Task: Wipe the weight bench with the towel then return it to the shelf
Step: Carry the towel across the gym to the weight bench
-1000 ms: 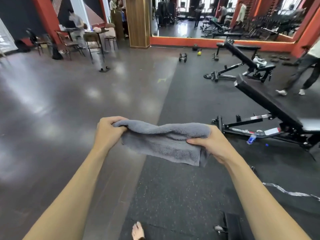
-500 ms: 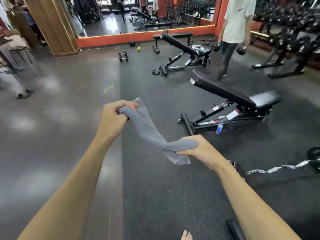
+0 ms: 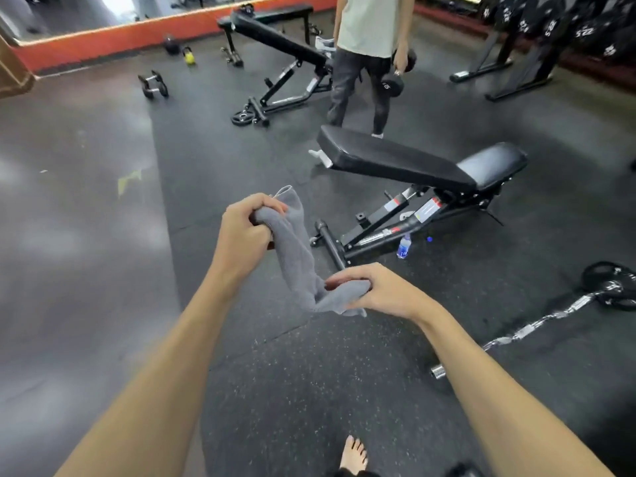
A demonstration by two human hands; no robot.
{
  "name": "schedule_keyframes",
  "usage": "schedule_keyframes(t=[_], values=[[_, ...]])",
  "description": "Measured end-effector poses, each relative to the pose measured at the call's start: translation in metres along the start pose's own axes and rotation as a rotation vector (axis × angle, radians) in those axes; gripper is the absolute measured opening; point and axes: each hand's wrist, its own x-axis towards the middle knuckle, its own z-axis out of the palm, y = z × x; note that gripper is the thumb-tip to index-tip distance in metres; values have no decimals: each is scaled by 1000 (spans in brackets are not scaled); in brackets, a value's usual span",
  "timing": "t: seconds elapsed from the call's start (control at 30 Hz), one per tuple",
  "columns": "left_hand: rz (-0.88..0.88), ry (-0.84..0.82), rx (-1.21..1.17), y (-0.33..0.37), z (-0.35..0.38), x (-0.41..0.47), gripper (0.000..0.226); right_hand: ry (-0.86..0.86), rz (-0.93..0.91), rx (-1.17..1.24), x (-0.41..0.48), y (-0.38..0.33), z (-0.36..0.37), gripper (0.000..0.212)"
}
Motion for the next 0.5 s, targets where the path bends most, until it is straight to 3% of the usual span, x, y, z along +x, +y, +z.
schedule_keyframes(t=[0.1,0.17,0.37,0.5], values=[[28,-13,27,-12,23,65,36,-96,0,99,54,-2,-38,86],[65,-29,93,-26,39,108,31,-78,-48,126,92,-5,-59,92],[197,-53,491,-64,84,249,24,199,-70,237,215,5,-101,63],[312,-158,578,-68,115,347,25,394,26,308,288,15,-151,31]])
